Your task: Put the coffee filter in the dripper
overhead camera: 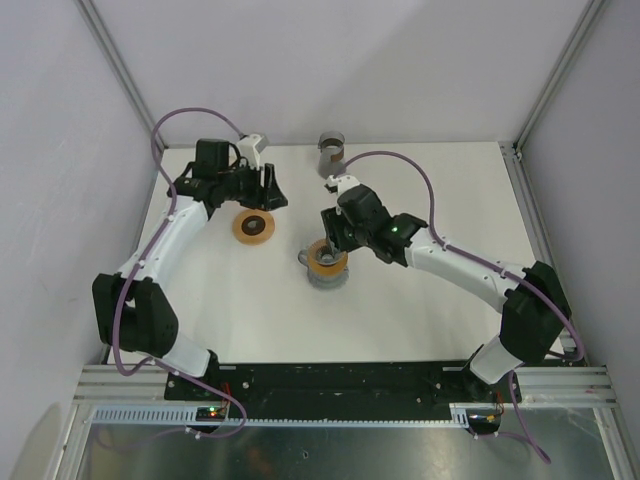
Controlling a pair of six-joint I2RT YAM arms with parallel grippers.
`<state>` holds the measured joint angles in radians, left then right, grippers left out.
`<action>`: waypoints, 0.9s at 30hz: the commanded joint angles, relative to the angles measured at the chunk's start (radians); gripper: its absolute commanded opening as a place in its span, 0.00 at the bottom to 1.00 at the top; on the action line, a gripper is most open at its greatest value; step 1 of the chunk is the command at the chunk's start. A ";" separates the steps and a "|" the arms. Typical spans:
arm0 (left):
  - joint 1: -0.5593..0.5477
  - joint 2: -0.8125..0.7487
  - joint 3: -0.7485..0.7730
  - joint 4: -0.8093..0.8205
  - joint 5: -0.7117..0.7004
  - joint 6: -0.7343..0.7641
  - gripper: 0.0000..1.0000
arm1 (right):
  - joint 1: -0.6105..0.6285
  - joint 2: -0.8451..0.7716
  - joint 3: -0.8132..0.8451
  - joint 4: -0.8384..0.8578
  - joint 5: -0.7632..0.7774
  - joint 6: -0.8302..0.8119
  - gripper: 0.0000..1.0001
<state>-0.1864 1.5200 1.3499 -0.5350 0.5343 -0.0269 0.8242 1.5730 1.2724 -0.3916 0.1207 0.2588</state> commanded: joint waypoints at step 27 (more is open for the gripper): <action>0.220 0.282 0.218 0.164 -0.406 -0.200 0.77 | -0.079 -0.173 -0.026 -0.106 0.130 -0.115 0.60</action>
<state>0.0051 1.7657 1.4906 -0.4309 0.2058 -0.1783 0.7601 1.4250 1.2686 -0.5156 0.2615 0.1638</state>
